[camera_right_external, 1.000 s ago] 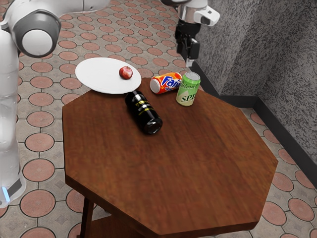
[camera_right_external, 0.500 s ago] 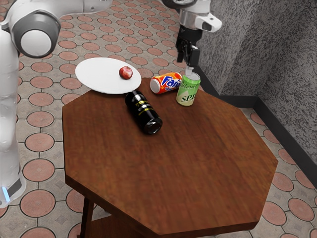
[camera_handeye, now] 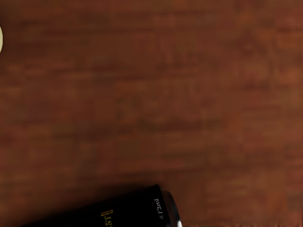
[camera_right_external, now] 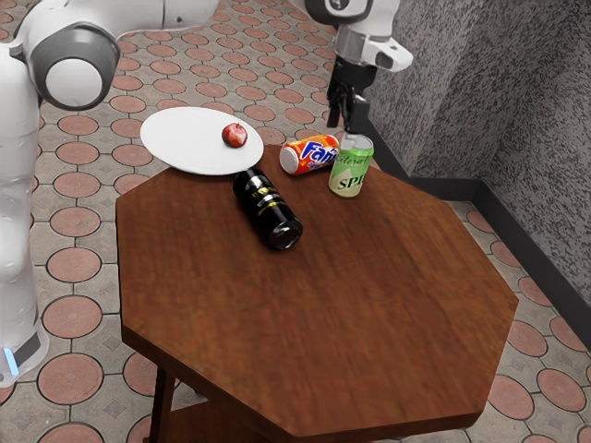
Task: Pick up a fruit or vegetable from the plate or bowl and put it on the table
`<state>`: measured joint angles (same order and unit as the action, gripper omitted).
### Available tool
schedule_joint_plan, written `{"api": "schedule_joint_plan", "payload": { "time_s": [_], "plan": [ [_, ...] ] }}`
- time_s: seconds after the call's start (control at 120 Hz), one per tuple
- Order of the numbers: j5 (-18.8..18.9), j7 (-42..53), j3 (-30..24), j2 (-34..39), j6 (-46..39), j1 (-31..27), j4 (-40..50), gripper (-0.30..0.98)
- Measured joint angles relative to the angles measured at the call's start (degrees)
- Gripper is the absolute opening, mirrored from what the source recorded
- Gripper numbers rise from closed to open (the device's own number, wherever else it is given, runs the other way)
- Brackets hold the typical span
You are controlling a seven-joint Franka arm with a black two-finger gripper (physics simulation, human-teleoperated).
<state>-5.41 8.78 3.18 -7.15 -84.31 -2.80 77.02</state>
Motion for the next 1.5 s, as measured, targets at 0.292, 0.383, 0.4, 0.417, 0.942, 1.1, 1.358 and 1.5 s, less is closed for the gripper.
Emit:
{"api": "schedule_joint_plan", "payload": {
  "time_s": [0.292,0.383,0.4,0.417,0.942,1.1,1.358,1.5],
  "plan": [
    [-0.3,1.6,-0.2,0.2,0.5,0.3,-1.2,0.69],
    [-0.4,1.9,-0.2,0.7,0.5,0.3,-1.2,0.69],
    [-0.3,2.0,-0.2,0.7,0.5,0.4,-1.3,0.69],
    [-0.3,2.0,-0.1,0.8,0.5,0.4,-1.3,0.69],
    [6.1,6.3,2.5,16.2,-1.0,1.1,17.0,0.68],
    [9.9,8.3,8.0,18.5,-1.8,0.4,19.9,0.69],
    [13.9,15.4,15.6,18.0,-7.4,0.0,22.9,0.69],
    [16.5,19.5,16.1,16.8,-10.8,0.0,23.0,0.69]
  ]
}}
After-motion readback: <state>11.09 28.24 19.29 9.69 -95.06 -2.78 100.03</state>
